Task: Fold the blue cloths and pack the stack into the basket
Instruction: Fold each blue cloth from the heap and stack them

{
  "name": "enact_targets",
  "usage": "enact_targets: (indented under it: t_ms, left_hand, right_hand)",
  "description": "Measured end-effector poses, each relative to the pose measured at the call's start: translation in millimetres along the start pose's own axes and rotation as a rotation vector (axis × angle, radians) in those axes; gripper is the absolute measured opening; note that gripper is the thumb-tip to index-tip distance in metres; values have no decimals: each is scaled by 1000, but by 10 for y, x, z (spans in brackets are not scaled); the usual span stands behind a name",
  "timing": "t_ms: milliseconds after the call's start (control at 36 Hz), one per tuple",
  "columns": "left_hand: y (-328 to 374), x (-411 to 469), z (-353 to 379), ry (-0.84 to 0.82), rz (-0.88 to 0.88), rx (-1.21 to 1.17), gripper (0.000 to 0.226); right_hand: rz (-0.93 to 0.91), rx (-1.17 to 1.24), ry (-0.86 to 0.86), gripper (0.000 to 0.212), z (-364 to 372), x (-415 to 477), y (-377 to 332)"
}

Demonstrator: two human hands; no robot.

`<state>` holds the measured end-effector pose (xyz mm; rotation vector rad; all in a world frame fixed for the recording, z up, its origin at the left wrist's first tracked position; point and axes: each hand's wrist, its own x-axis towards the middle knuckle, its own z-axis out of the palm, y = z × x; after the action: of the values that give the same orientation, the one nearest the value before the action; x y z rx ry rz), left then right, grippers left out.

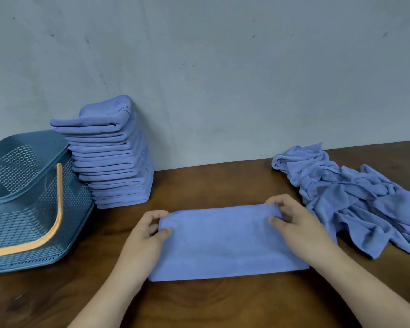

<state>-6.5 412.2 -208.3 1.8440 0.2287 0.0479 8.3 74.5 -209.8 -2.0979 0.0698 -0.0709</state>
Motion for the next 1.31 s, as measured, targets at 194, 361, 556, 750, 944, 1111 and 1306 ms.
enact_targets:
  t_ms: [194,361,556,750,944,1111,1306]
  left_hand:
    - [-47,14,34,49,82,63,50]
    - [-26,-12,44,83,122,142,45]
    - [2,-22,39,73,109,168,47]
    - [96,-117,12,62,126,346,50]
    - [103,-220,92,-4,220,657,47]
    - [85,-178,-5,-33,219,775,48]
    - [118,-254,99,95,273,1128,66]
  right_hand:
    - [-15,-75,95,36,41,26,67]
    - [4,-157,105,41,57,60,108]
    - [26,-225,41,44,48,10,48]
    - [-49,-525,22,52,82,-121,-58]
    - [-87,-850,20,44,182,-164,-50]
    - [-76,-970,7,51,169,-149,-79]
    - [-61,-1105,92,70,104,-234,-184]
